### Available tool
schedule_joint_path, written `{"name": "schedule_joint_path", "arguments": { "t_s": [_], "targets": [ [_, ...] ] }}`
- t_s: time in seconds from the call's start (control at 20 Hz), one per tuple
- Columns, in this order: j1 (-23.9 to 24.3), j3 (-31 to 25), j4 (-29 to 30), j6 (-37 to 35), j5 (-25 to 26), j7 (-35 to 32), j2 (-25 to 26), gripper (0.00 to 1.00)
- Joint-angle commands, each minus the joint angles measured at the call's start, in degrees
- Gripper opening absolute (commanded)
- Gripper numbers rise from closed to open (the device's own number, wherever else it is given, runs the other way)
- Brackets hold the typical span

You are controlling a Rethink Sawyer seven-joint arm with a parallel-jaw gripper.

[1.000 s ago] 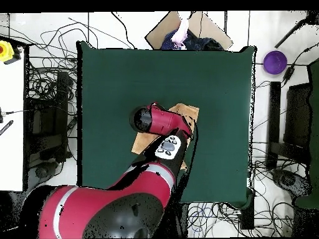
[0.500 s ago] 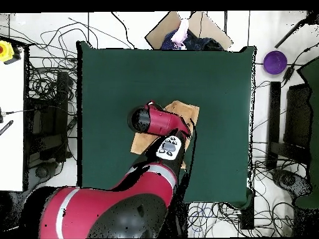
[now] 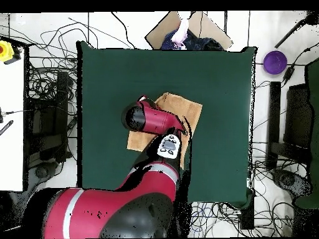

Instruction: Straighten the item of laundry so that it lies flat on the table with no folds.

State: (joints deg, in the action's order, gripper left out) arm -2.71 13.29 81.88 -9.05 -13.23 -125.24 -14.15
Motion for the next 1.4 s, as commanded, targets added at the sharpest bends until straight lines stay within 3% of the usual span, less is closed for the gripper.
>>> {"name": "schedule_joint_path", "arguments": {
  "t_s": [0.05, 0.5, 1.4],
  "targets": [
    [0.31, -14.85, 5.04, 4.46, 1.44, -6.93, 1.32, 0.00],
    [6.24, -22.49, 7.59, 8.08, 6.75, -4.39, 0.10, 0.00],
    [9.06, -24.36, 8.78, 7.49, 10.01, -4.80, -0.47, 0.00]
  ]
}}
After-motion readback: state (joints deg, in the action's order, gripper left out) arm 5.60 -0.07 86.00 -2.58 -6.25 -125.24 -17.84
